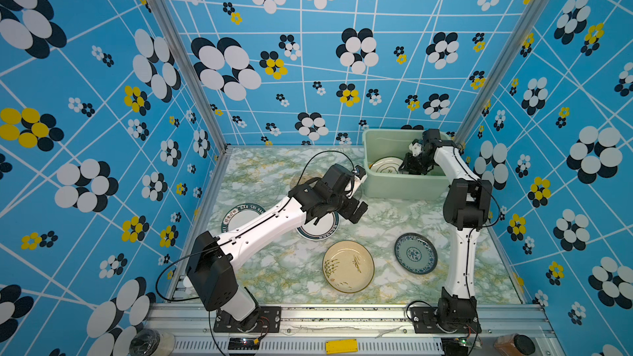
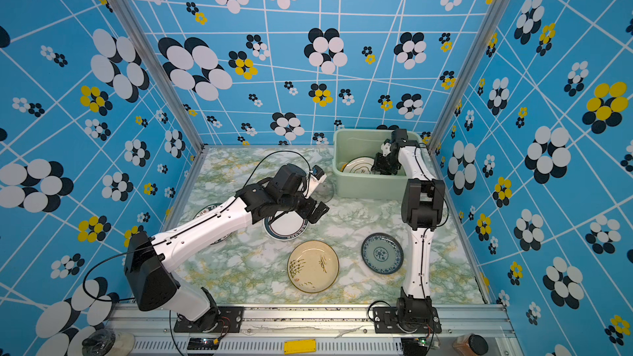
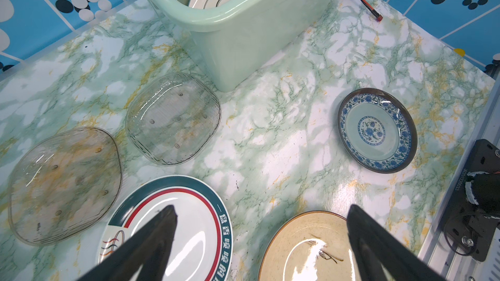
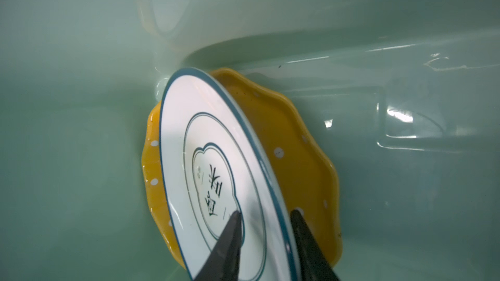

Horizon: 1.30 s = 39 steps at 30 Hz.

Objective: Place the plates into the plastic bin on the countertop
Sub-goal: Place the plate in the plastic bin.

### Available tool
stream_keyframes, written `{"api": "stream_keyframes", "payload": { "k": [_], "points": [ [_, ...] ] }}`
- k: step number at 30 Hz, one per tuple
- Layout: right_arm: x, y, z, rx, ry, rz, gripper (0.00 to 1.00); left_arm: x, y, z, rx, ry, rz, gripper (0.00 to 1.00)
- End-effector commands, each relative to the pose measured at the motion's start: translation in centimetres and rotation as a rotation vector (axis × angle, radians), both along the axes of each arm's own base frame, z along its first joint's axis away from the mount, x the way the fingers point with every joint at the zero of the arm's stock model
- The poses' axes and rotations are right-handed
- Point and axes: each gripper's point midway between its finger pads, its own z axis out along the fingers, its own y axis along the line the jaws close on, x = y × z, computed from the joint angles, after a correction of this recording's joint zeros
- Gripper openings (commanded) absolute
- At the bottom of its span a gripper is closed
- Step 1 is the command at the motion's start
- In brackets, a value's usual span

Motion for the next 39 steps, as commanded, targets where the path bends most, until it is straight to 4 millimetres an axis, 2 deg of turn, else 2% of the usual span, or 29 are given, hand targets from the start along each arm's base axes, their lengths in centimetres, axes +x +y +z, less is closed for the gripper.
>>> {"api": "stream_keyframes", "payload": {
  "k": [1,9,14,17,18,26,31,39],
  "points": [
    [0.0,-0.1,-1.5,-0.003,0.015,-0.001,0.36,0.1,-0.6,0.8,-0.015,-0.001,-0.006,0.99],
    [0.1,-0.1,-1.7,-0.002,0.012,-0.001,0.54,0.4,-0.8,1.0,-0.019,-0.007,0.0,0.99],
    [-0.1,-0.1,-0.9,-0.015,-0.012,0.006,0.68,0.6,-0.7,1.3,-0.027,-0.014,0.013,0.99],
    [-0.2,-0.1,-0.6,-0.022,-0.018,0.006,0.72,0.7,-0.7,1.7,-0.036,-0.022,0.023,0.99],
    [-0.2,0.0,-0.6,-0.022,-0.018,0.01,0.77,0.7,-0.6,1.8,-0.038,-0.023,0.026,0.99],
    [-0.9,1.2,-0.7,-0.05,-0.002,0.041,0.79,0.8,-0.3,2.1,-0.038,-0.035,0.041,0.99],
    [-0.9,0.7,-0.2,-0.104,-0.01,0.022,0.8,0.9,-0.1,2.3,-0.04,-0.043,0.05,0.99],
    [-0.8,-1.0,3.6,-0.208,-0.09,-0.038,0.83,1.4,0.4,3.8,-0.069,-0.089,0.091,0.99]
  ]
}}
